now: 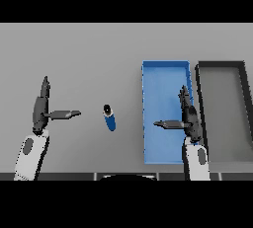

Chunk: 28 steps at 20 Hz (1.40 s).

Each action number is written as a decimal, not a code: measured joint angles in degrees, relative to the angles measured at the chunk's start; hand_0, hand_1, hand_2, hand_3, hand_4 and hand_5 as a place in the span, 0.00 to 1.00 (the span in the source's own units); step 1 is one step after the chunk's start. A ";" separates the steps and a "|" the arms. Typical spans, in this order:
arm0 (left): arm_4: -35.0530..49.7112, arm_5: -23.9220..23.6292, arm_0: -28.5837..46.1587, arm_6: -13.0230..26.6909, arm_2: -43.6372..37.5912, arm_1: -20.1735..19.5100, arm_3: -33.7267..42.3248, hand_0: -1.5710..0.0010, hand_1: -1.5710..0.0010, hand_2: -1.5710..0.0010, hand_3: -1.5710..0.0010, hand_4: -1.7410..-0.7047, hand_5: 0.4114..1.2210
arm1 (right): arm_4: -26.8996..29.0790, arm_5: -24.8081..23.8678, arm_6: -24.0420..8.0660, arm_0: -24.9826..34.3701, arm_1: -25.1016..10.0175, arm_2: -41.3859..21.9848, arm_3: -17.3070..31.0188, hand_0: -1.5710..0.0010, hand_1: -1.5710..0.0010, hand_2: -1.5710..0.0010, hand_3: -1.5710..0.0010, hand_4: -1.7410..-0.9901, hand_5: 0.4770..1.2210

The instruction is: Pick up the blue pipe and place it into the blue bin.

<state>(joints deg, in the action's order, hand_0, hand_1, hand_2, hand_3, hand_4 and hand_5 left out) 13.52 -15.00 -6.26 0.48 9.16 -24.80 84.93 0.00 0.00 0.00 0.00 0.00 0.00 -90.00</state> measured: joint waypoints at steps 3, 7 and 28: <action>0.07 0.08 -0.95 0.07 -0.17 0.09 -0.83 1.00 1.00 1.00 1.00 0.75 0.23 | 0.04 -0.20 -0.59 1.01 -0.05 0.26 0.70 1.00 1.00 1.00 1.00 0.71 0.16; -0.02 7.20 -2.35 -2.08 1.62 -3.84 -1.53 1.00 1.00 1.00 1.00 0.75 0.23 | -4.45 0.96 2.18 2.09 -4.42 -1.41 0.81 1.00 1.00 1.00 1.00 0.71 0.15; -5.41 29.47 2.00 -0.90 18.53 -10.61 9.85 1.00 1.00 1.00 1.00 0.61 0.06 | -10.88 3.24 2.39 -0.93 -8.52 -6.35 -4.56 1.00 1.00 1.00 1.00 0.70 0.13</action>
<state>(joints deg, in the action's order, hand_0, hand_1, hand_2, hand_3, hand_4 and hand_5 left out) 8.10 14.47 -4.26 -0.42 27.69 -35.41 94.78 -10.88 3.24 2.39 -0.93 -8.52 -6.35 -94.56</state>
